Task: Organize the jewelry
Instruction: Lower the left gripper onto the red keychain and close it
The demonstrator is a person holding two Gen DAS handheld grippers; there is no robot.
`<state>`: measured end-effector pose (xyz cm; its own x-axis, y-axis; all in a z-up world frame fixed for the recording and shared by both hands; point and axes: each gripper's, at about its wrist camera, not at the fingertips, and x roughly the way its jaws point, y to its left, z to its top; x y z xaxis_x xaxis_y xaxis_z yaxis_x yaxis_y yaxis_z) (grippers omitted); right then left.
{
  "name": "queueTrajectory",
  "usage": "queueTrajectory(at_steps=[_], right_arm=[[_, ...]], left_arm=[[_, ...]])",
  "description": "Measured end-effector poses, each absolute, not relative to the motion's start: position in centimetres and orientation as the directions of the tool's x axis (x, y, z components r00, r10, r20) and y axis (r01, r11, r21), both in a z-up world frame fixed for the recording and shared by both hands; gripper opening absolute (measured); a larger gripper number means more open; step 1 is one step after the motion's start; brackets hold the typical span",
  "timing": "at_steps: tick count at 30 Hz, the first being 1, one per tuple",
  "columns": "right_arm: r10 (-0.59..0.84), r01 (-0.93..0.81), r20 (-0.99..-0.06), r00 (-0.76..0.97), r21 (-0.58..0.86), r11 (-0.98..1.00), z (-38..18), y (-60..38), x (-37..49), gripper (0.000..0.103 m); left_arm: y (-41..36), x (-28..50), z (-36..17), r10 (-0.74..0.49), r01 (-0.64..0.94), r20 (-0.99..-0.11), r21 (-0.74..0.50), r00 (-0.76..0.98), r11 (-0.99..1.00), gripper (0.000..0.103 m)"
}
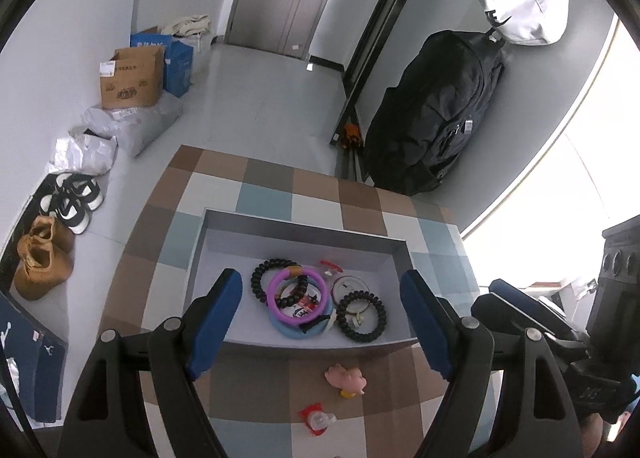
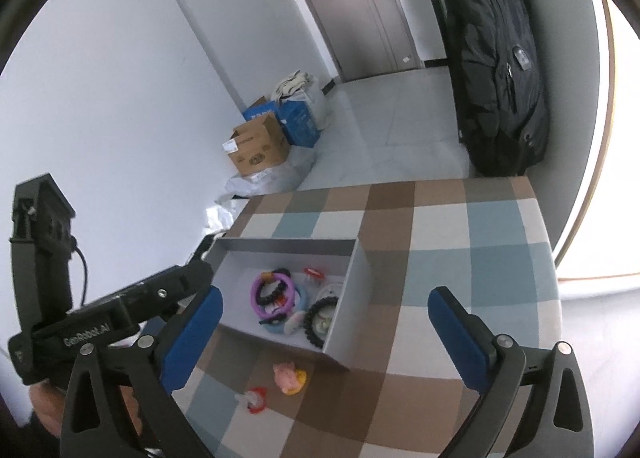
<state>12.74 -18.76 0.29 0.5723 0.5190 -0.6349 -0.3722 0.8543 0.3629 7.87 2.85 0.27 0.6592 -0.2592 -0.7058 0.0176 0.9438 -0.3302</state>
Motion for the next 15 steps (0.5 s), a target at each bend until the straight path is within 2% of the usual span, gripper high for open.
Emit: queueTrajectory(at_steps=[15], right_arm=[[0.483, -0.344, -0.663, 0.573, 0.340, 0.875, -0.6, -19.8, 9.6, 0.103]], left_arm=[[2.2, 4.8, -1.2, -0.216, 0.038, -0.747, -0.249, 0.628, 0.968, 0.078]])
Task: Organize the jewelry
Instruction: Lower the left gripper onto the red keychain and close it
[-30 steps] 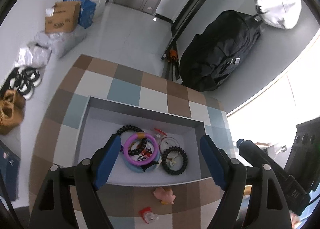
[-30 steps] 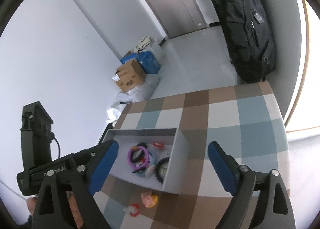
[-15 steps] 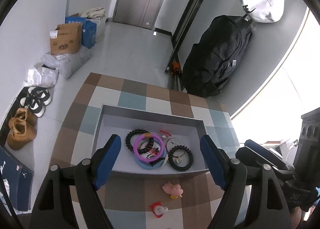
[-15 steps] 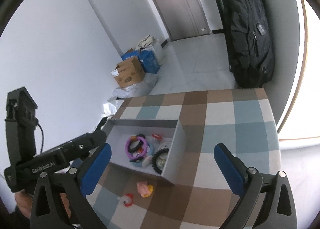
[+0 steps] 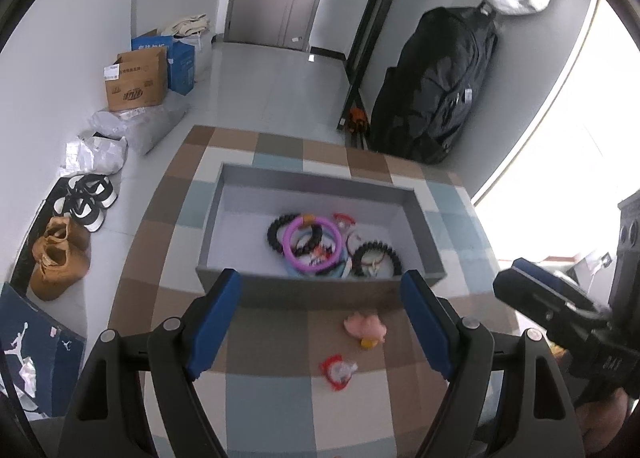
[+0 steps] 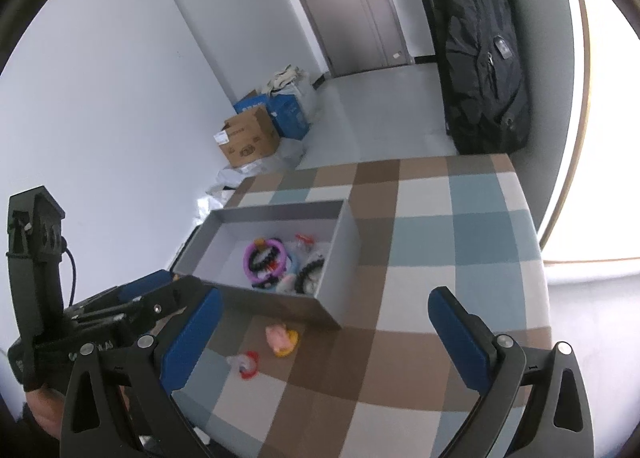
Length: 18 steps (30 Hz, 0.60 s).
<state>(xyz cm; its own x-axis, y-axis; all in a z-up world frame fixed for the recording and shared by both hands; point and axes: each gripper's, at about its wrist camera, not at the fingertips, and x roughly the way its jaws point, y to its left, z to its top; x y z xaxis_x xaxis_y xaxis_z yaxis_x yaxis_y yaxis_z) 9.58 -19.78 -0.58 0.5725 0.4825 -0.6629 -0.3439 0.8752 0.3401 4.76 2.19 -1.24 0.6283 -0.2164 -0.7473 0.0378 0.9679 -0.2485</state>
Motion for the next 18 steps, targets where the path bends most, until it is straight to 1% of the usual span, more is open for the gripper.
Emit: queueTrajectory(at_steps=[8, 12, 18], right_arm=[[0.455, -0.357, -0.692, 0.560, 0.294, 0.886, -1.2, -19.4, 8.7, 0.103], [0.455, -0.367, -0.698, 0.552, 0.287, 0.885, -1.4, -19.2, 8.4, 0.103], [0.453, -0.382, -0.703, 0.548, 0.272, 0.883, -1.6, -19.1, 7.9, 0.103]], left_arm=[[1.7, 3.3, -2.0, -0.194, 0.045, -0.769, -0.210, 0.609, 0.977, 0.078], [2.4, 3.0, -2.6, -0.185, 0.012, -0.777, -0.223, 0.602, 0.975, 0.078], [2.0, 2.7, -3.8, -0.200, 0.041, -0.803, -0.214, 0.562, 0.976, 0.078]])
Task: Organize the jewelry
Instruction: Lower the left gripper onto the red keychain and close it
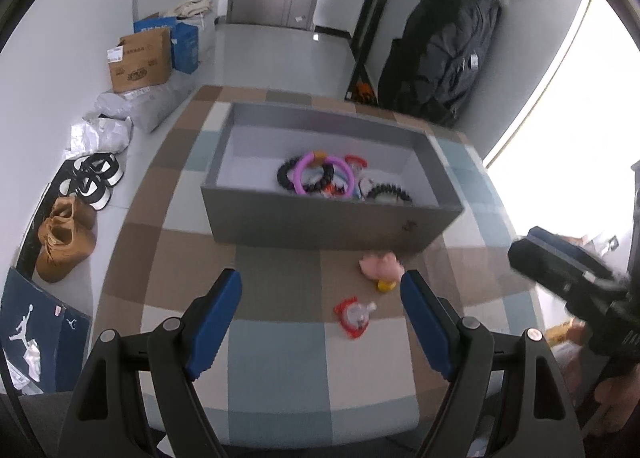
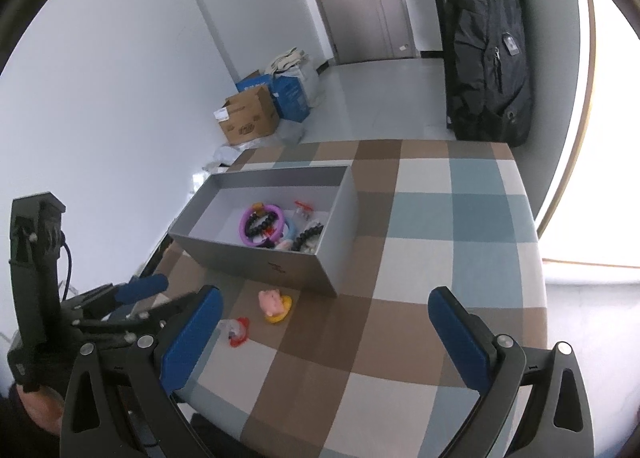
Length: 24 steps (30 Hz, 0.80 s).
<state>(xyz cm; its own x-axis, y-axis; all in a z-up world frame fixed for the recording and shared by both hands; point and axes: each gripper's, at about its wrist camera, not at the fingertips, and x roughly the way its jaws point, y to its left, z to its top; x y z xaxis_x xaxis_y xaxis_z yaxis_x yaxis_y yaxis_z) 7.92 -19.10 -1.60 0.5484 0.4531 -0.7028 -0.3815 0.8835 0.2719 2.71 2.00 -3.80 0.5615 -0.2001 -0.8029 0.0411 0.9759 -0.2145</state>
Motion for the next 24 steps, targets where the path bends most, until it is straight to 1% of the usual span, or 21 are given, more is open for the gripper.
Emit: queueTrajectory(at_steps=[7, 13, 14, 16, 17, 19, 20, 21, 22, 24], right_arm=[[0.451, -0.376, -0.712, 0.538, 0.276, 0.885, -1.8, -19.3, 7.9, 0.103], [0.452, -0.375, -0.712, 0.538, 0.278, 0.884, -1.8, -19.5, 7.7, 0.103], [0.451, -0.374, -0.713, 0.537, 0.278, 0.885, -1.8, -19.5, 7.7, 0.103], [0.451, -0.374, -0.714, 0.535, 0.278, 0.885, -1.8, -19.6, 7.6, 0.103], [0.451, -0.374, -0.714, 0.535, 0.278, 0.885, -1.8, -19.6, 7.6, 0.103], [0.452, -0.374, -0.715, 0.533, 0.280, 0.884, -1.8, -19.6, 7.6, 0.103], [0.453, -0.374, -0.714, 0.534, 0.281, 0.884, -1.8, -19.6, 7.6, 0.103], [0.453, -0.374, -0.714, 0.534, 0.282, 0.884, -1.8, -19.6, 7.6, 0.103], [0.454, -0.374, -0.715, 0.532, 0.282, 0.884, -1.8, -19.6, 7.6, 0.103], [0.454, -0.374, -0.717, 0.529, 0.283, 0.883, -1.9, -19.5, 7.6, 0.103]], left_arm=[[-0.1, 2.3, -4.9, -0.162, 0.117, -0.840, -0.118, 0.518, 0.986, 0.078], [-0.2, 2.5, -5.5, -0.177, 0.123, -0.856, -0.133, 0.487, 0.983, 0.077], [-0.2, 2.6, -5.5, -0.181, 0.123, -0.856, -0.138, 0.485, 0.983, 0.073], [-0.2, 2.8, -5.7, -0.188, 0.123, -0.862, -0.147, 0.471, 0.982, 0.050], [-0.2, 2.9, -5.9, -0.190, 0.121, -0.867, -0.150, 0.461, 0.981, 0.045], [-0.2, 3.1, -6.3, -0.200, 0.118, -0.872, -0.164, 0.447, 0.979, 0.031], [-0.3, 3.1, -6.3, -0.199, 0.118, -0.872, -0.163, 0.448, 0.979, 0.026], [-0.4, 3.1, -6.2, -0.212, 0.126, -0.866, -0.173, 0.453, 0.977, 0.017], [-0.5, 3.2, -6.1, -0.226, 0.134, -0.864, -0.185, 0.451, 0.974, 0.014], [-0.7, 3.2, -6.1, -0.234, 0.147, -0.864, -0.187, 0.445, 0.971, 0.013]])
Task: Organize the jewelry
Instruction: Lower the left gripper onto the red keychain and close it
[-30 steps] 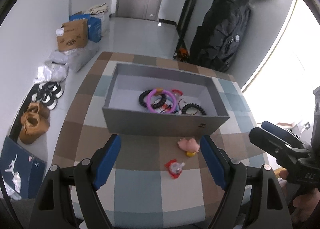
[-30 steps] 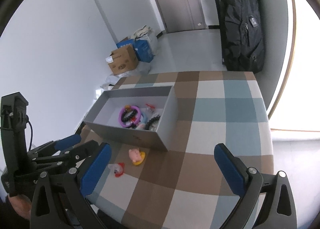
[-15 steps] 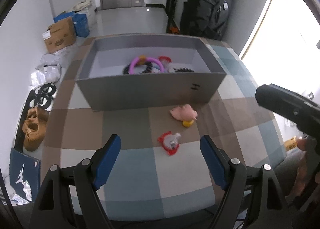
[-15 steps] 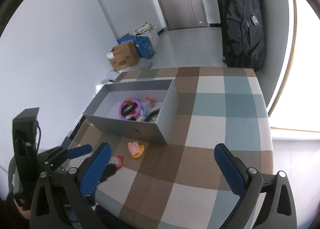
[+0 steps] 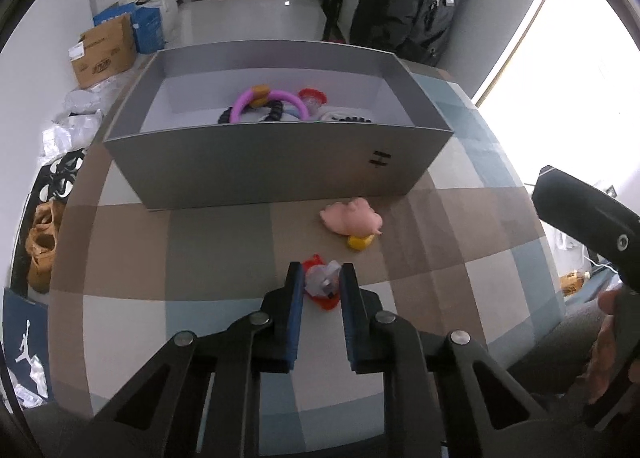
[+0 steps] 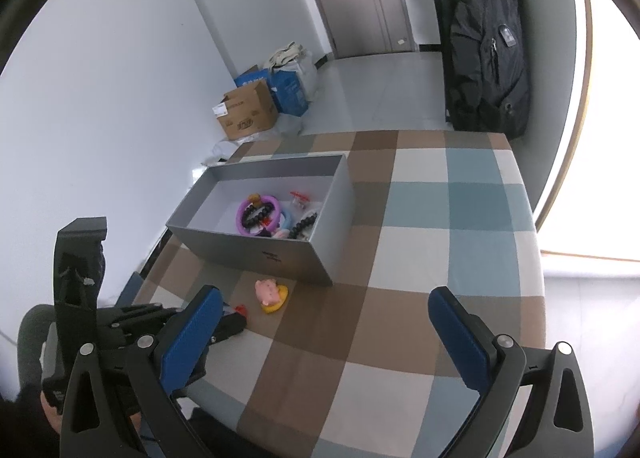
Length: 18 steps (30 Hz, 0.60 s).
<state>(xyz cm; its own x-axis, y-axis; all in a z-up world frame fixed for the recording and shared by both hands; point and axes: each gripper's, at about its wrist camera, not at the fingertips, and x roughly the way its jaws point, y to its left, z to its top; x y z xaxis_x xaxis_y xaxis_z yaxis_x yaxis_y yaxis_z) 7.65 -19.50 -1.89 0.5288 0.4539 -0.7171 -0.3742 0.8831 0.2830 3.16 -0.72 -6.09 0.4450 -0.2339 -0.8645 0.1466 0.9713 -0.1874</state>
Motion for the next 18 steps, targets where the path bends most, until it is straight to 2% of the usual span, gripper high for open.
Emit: queueTrajectory(at_steps=[2, 18], right_arm=[[0.451, -0.375, -0.721, 0.526, 0.280, 0.884, -2.0, -19.4, 7.7, 0.103], [0.442, -0.359, -0.748, 0.495, 0.287, 0.888, -3.0, -19.3, 7.9, 0.103]], left_arm=[[-1.0, 3.1, -6.0, -0.222, 0.156, -0.870, -0.169, 0.440, 0.973, 0.013], [0.6, 3.0, -3.6, -0.311, 0.119, -0.821, -0.291, 0.479, 0.949, 0.013]])
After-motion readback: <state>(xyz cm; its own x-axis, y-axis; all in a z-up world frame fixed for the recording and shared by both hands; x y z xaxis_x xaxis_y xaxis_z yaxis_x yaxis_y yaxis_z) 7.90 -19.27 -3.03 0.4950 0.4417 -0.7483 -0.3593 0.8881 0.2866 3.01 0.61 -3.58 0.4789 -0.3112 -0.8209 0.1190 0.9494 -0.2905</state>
